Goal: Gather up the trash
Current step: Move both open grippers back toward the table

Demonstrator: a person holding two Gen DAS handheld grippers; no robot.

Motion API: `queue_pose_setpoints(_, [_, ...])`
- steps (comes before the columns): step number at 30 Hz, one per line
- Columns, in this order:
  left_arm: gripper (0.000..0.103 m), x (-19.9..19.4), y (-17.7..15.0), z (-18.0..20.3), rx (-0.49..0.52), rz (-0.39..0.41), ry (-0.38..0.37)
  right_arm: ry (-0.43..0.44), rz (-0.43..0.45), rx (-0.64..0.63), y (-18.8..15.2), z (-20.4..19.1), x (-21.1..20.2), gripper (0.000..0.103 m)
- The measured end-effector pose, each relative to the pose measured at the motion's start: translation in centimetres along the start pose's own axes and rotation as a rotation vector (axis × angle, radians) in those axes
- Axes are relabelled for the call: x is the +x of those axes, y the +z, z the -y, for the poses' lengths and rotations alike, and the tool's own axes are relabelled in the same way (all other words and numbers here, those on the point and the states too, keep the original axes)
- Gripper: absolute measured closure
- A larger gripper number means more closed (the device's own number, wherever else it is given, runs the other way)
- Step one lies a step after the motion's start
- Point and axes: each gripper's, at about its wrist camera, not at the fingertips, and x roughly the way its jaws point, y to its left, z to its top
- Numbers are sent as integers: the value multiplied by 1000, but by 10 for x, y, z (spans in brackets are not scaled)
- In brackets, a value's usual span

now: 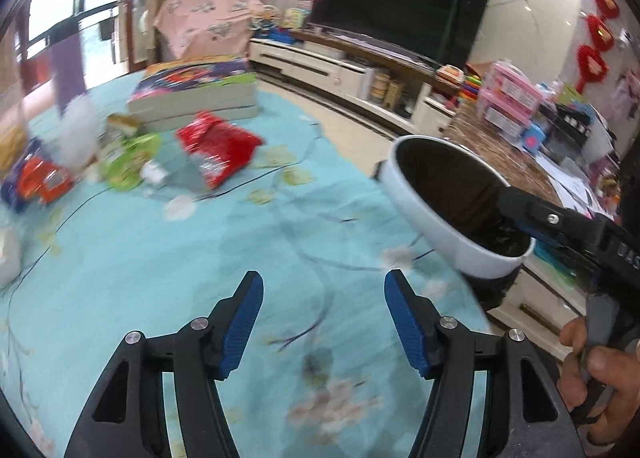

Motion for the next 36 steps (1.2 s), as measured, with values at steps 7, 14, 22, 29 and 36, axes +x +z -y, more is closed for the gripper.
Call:
queue_pose_setpoints(7, [40,-29,-16,-29,-75,15,46,54,-18,-61,-9,-41,10,9])
queue_pose_setpoints(14, [35,-60,-32,-64,-144,47,116,110,-49,-117,-18,-77,22,9])
queue_pose_setpoints(22, [26,-89,-46,-113,-233,75,239,155,-93,-156,-30,-112,46,9])
queue_pose_setpoints(29, [26,-103,-48,-161,-365,85,346,188,-117,-195,-30,-139,71,8])
queue_pose_setpoints(36, [26,-93,-30,-199,-424,74,438,196,-141,-217,-22,-154,101,8])
